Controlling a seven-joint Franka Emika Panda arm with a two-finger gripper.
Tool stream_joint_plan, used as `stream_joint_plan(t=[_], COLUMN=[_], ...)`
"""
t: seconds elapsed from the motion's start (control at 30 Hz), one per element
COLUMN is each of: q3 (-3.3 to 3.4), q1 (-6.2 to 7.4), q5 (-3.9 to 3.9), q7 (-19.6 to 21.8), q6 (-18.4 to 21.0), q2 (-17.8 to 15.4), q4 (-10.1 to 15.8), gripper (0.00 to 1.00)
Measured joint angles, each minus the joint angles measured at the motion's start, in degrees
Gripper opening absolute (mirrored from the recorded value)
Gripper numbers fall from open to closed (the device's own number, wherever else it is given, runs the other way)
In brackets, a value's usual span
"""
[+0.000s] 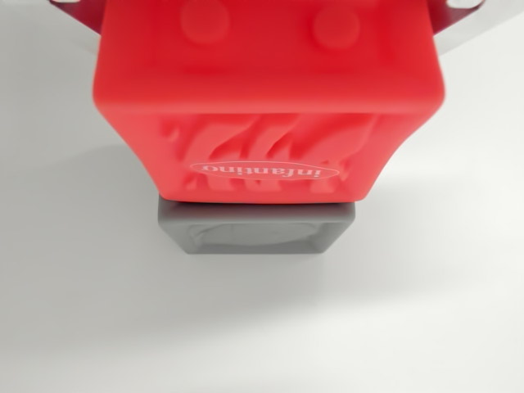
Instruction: Destack cube
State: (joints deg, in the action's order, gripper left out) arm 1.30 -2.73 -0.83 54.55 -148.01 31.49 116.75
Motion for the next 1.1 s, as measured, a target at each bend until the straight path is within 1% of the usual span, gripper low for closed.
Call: stream_joint_plan(t=[0.53,1.1], q3=[0.0,0.0], q1=[0.01,0.01], q5=[0.0,0.0], q7=[0.0,0.0], q6=[0.1,2.1], q2=[-0.2,-2.6], q4=[0.0,0.3], gripper=[0.0,0.0])
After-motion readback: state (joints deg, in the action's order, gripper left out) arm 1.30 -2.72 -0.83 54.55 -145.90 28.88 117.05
